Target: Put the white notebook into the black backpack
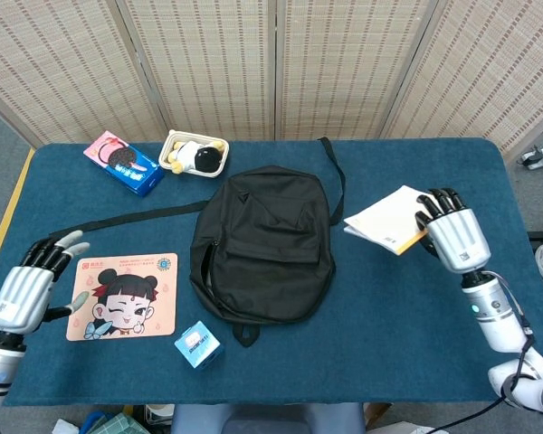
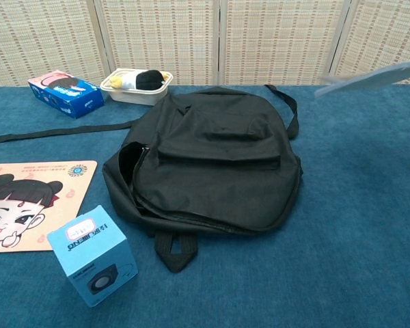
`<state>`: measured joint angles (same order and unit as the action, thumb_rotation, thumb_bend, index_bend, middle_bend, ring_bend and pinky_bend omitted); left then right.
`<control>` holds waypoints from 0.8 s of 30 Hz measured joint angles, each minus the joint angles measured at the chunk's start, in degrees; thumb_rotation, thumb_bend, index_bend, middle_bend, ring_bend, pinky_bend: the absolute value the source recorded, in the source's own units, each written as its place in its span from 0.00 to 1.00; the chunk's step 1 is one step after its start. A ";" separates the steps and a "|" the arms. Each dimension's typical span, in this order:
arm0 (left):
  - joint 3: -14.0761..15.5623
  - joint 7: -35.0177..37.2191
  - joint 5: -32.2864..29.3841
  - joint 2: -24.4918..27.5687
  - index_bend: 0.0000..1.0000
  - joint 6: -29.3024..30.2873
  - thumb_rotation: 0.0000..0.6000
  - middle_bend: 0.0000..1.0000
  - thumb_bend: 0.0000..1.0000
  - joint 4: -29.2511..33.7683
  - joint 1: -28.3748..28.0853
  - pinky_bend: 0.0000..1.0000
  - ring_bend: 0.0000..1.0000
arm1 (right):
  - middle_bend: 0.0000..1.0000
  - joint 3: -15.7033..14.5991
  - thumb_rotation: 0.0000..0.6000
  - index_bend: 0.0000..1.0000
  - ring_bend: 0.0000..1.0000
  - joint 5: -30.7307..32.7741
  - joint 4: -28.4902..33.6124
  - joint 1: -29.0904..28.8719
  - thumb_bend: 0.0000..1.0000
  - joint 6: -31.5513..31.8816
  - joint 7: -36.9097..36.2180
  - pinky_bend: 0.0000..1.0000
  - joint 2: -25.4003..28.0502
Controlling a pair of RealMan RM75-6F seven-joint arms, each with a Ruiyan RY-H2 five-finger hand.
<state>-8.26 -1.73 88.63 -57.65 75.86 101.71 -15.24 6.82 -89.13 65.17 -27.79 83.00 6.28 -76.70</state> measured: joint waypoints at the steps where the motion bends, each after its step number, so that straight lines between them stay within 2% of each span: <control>1: -0.16 0.88 1.05 0.01 0.27 -1.12 1.00 0.15 0.26 -0.16 -1.36 0.15 0.18 | 0.34 0.19 1.00 0.62 0.22 0.00 1.57 0.54 0.52 0.74 0.60 0.23 1.27; 7: -0.48 7.18 6.32 -0.95 0.30 -6.24 1.00 0.23 0.26 -0.81 -8.02 0.21 0.24 | 0.34 1.16 1.00 0.62 0.22 0.38 8.77 3.72 0.52 4.32 3.95 0.23 7.74; 14: -0.26 11.49 12.02 -5.79 0.30 -13.04 1.00 0.24 0.26 -2.73 -17.08 0.25 0.26 | 0.34 1.75 1.00 0.62 0.22 1.36 12.49 6.63 0.52 6.20 5.54 0.23 10.92; 18: -0.37 9.67 11.84 -8.48 0.26 -18.36 1.00 0.24 0.26 -3.67 -21.10 0.26 0.26 | 0.34 1.72 1.00 0.62 0.22 1.03 12.90 7.34 0.52 6.52 5.77 0.23 11.29; 24: -0.77 1.51 8.74 -13.71 0.24 -26.66 1.00 0.22 0.26 -5.08 -26.75 0.26 0.22 | 0.34 1.79 1.00 0.62 0.22 0.89 12.32 7.86 0.52 6.42 5.17 0.23 11.08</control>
<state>-9.03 -0.21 97.37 -71.36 49.21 96.62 -41.99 8.61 -88.24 77.50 -19.93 89.43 11.46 -65.62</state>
